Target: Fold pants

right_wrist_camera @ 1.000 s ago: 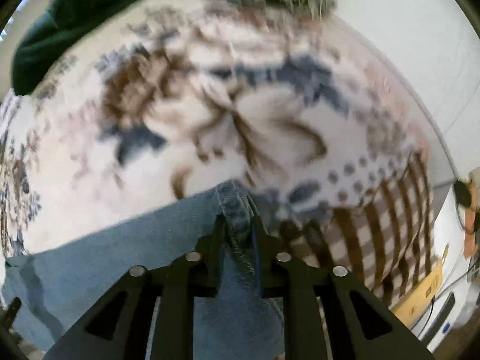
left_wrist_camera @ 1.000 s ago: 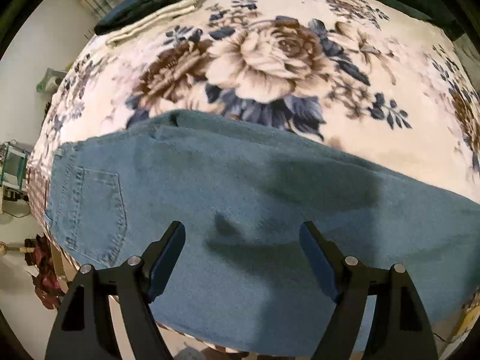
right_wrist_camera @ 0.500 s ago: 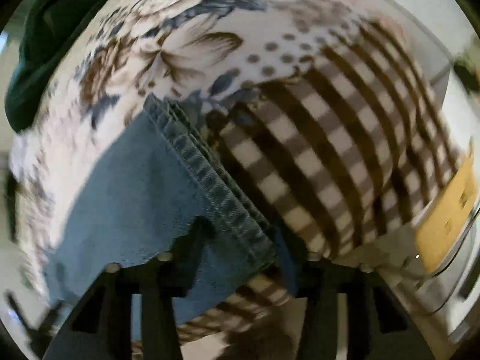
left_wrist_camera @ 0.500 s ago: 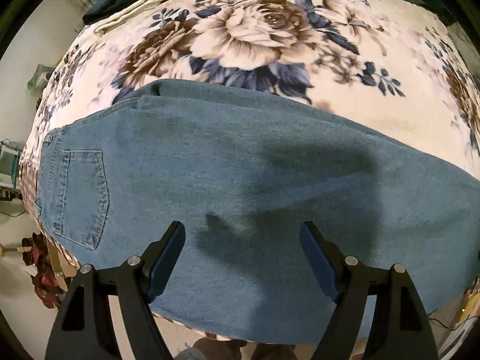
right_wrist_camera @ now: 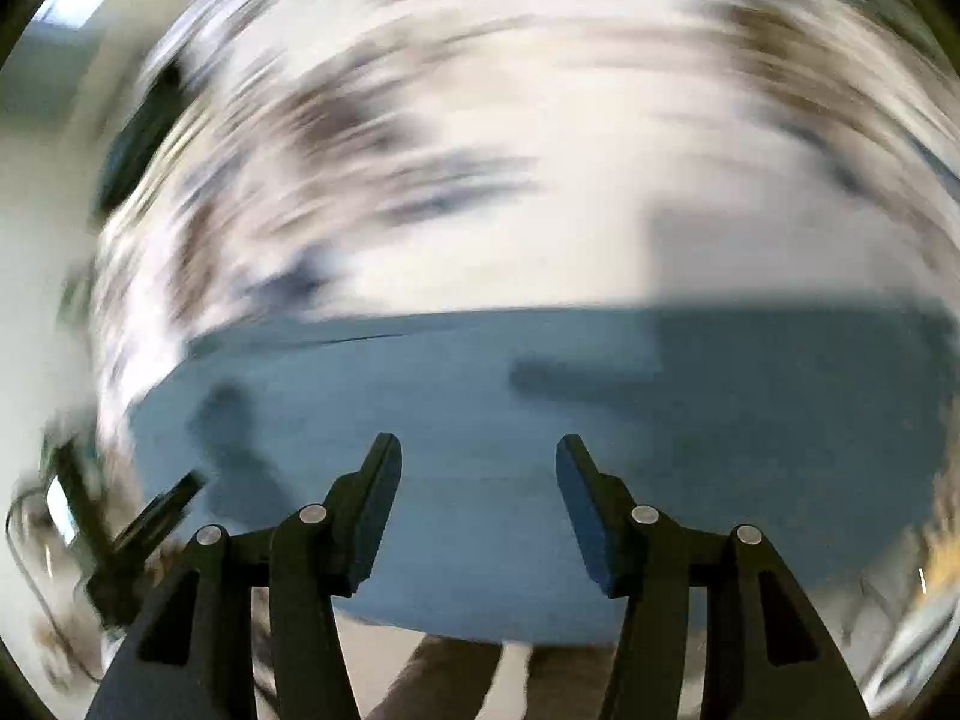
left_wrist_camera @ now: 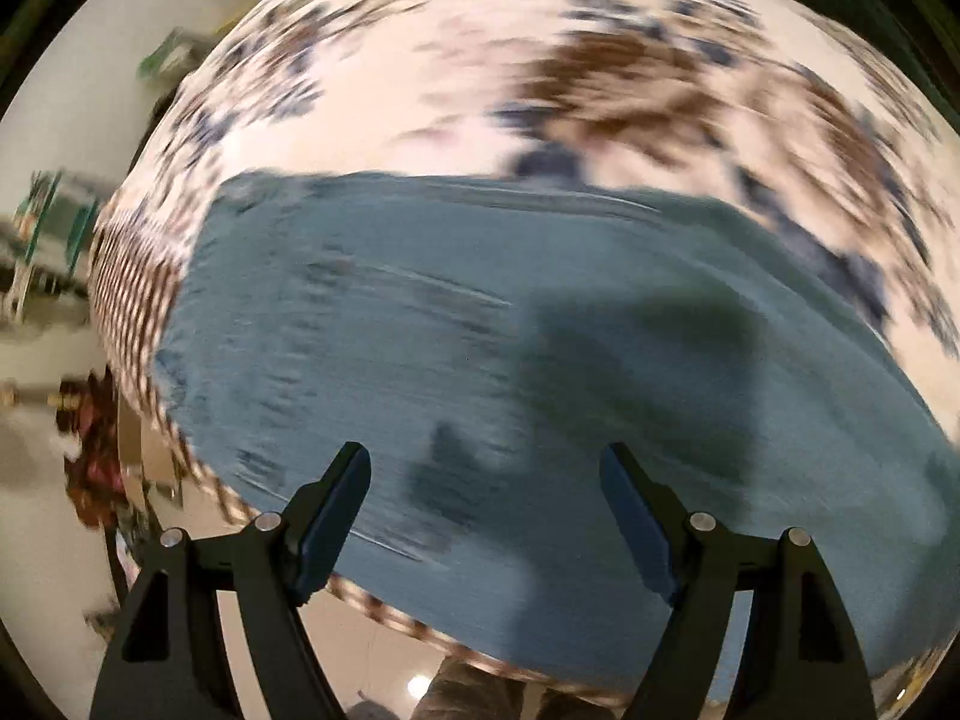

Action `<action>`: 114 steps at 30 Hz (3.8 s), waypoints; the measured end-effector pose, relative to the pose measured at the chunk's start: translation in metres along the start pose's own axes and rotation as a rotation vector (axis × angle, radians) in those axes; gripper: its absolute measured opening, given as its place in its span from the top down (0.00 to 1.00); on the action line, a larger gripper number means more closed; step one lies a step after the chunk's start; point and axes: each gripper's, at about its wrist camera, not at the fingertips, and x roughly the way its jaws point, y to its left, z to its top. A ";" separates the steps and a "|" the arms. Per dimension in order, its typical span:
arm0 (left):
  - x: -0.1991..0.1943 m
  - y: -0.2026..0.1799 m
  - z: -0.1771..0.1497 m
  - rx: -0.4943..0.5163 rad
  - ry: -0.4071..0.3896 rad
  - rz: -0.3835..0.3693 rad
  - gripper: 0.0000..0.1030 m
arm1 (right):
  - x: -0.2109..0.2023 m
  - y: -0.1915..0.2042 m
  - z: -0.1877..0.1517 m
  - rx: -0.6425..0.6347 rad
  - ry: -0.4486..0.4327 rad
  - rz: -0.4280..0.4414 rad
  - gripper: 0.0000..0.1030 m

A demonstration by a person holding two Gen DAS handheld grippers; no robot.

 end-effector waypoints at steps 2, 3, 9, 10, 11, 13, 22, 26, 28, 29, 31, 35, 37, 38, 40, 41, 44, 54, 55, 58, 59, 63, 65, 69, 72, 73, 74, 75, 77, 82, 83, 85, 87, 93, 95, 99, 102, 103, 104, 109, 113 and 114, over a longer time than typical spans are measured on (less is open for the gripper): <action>0.007 0.021 0.011 -0.033 0.006 0.010 0.25 | 0.038 0.064 0.028 -0.136 0.040 -0.001 0.45; 0.010 0.030 0.016 -0.040 0.002 0.019 0.25 | 0.052 0.086 0.034 -0.180 0.052 -0.017 0.45; 0.029 0.063 0.035 -0.077 0.009 0.028 0.25 | 0.135 0.168 0.074 -0.376 0.151 -0.142 0.45; 0.031 0.066 0.037 -0.082 0.013 0.023 0.25 | 0.143 0.171 0.074 -0.402 0.169 -0.164 0.46; 0.034 0.069 0.038 -0.086 0.017 0.018 0.25 | 0.148 0.173 0.074 -0.427 0.177 -0.165 0.57; 0.039 0.069 0.037 -0.084 0.028 0.006 0.25 | 0.152 0.174 0.072 -0.440 0.180 -0.177 0.93; 0.051 0.073 0.041 -0.084 0.047 -0.022 0.25 | 0.115 0.153 0.080 -0.324 -0.011 -0.149 0.99; 0.051 0.071 0.043 -0.068 0.043 -0.021 0.25 | 0.121 0.142 0.086 -0.292 0.004 -0.181 0.99; 0.050 0.073 0.047 -0.061 0.040 -0.024 0.25 | 0.139 0.141 0.090 -0.224 0.073 -0.112 0.98; 0.048 0.074 0.048 -0.061 0.040 -0.027 0.25 | 0.137 0.133 0.094 -0.185 0.089 -0.053 0.96; 0.044 0.076 0.049 -0.067 0.048 -0.043 0.25 | 0.122 0.119 0.098 -0.154 0.085 0.014 0.86; 0.027 0.067 0.050 -0.049 0.025 -0.093 0.25 | 0.081 0.094 0.092 -0.213 0.030 -0.050 0.39; 0.021 0.056 0.050 -0.026 0.012 -0.104 0.25 | 0.081 0.092 0.083 -0.266 0.064 -0.111 0.39; 0.019 0.050 0.050 -0.018 0.010 -0.114 0.25 | 0.085 0.091 0.076 -0.308 0.090 -0.144 0.39; 0.017 0.036 0.051 -0.002 0.010 -0.125 0.25 | 0.094 0.088 0.064 -0.378 0.121 -0.223 0.40; 0.017 0.030 0.051 0.007 0.012 -0.125 0.25 | 0.102 0.087 0.059 -0.415 0.129 -0.265 0.55; 0.018 0.013 0.053 0.038 0.010 -0.124 0.25 | 0.108 0.080 0.050 -0.430 0.096 -0.301 0.97; 0.022 -0.046 0.059 0.183 -0.013 -0.103 0.25 | 0.088 0.074 0.047 -0.345 -0.095 -0.344 0.99; 0.021 -0.049 0.060 0.186 -0.015 -0.103 0.25 | 0.090 0.074 0.049 -0.335 -0.091 -0.341 0.99; 0.023 -0.052 0.061 0.192 -0.016 -0.099 0.25 | 0.094 0.071 0.059 -0.304 -0.080 -0.334 0.99; 0.023 -0.051 0.060 0.191 -0.015 -0.096 0.25 | 0.101 0.069 0.065 -0.281 -0.056 -0.321 0.99; 0.028 -0.047 0.055 0.191 0.005 -0.090 0.25 | 0.101 0.055 0.094 -0.145 -0.019 -0.199 0.65; 0.026 -0.042 0.047 0.187 0.014 -0.097 0.25 | 0.073 0.036 0.090 -0.079 -0.071 -0.139 0.37; 0.011 -0.042 0.021 0.193 0.029 -0.128 0.25 | 0.015 -0.020 0.051 0.076 -0.173 -0.142 0.31; -0.002 -0.055 -0.004 0.224 0.044 -0.166 0.25 | -0.021 -0.091 -0.013 0.309 -0.232 -0.127 0.28; -0.006 -0.064 -0.014 0.242 0.049 -0.177 0.25 | -0.032 -0.121 -0.039 0.401 -0.253 -0.123 0.28; -0.010 -0.074 -0.023 0.263 0.053 -0.191 0.25 | -0.039 -0.143 -0.062 0.472 -0.271 -0.127 0.28; -0.013 -0.085 -0.032 0.289 0.056 -0.198 0.25 | -0.045 -0.170 -0.086 0.556 -0.292 -0.134 0.28; -0.016 -0.112 -0.051 0.337 0.062 -0.207 0.25 | -0.055 -0.223 -0.132 0.737 -0.333 -0.103 0.28; -0.012 -0.173 -0.082 0.398 0.067 -0.246 0.25 | -0.047 -0.327 -0.204 1.004 -0.429 0.017 0.28; -0.008 -0.182 -0.085 0.403 0.067 -0.259 0.25 | -0.043 -0.340 -0.208 1.012 -0.462 0.058 0.28; 0.003 -0.195 -0.091 0.411 0.059 -0.238 0.24 | -0.036 -0.355 -0.211 1.007 -0.510 0.126 0.28; 0.013 -0.198 -0.095 0.407 0.034 -0.231 0.15 | -0.028 -0.365 -0.211 0.999 -0.558 0.187 0.29; 0.017 -0.202 -0.097 0.379 -0.007 -0.250 0.00 | -0.026 -0.368 -0.196 0.883 -0.674 0.307 0.37; 0.023 -0.197 -0.092 0.384 -0.012 -0.245 0.00 | -0.024 -0.365 -0.187 0.840 -0.691 0.338 0.37; 0.025 -0.200 -0.094 0.369 -0.022 -0.241 0.00 | -0.012 -0.373 -0.166 0.834 -0.644 0.353 0.40; 0.027 -0.201 -0.096 0.348 -0.054 -0.243 0.00 | -0.009 -0.374 -0.155 0.810 -0.622 0.274 0.50; 0.032 -0.200 -0.094 0.342 -0.061 -0.244 0.00 | -0.012 -0.368 -0.149 0.776 -0.620 0.234 0.51; 0.032 -0.200 -0.096 0.341 -0.067 -0.245 0.00 | -0.015 -0.361 -0.146 0.738 -0.627 0.201 0.58; 0.035 -0.203 -0.091 0.339 -0.039 -0.245 0.00 | -0.019 -0.351 -0.137 0.686 -0.671 0.208 0.75; 0.036 -0.201 -0.084 0.308 -0.038 -0.249 0.00 | -0.001 -0.368 -0.131 0.784 -0.644 0.313 0.74; 0.035 -0.201 -0.084 0.298 -0.041 -0.248 0.00 | -0.004 -0.368 -0.133 0.784 -0.646 0.312 0.74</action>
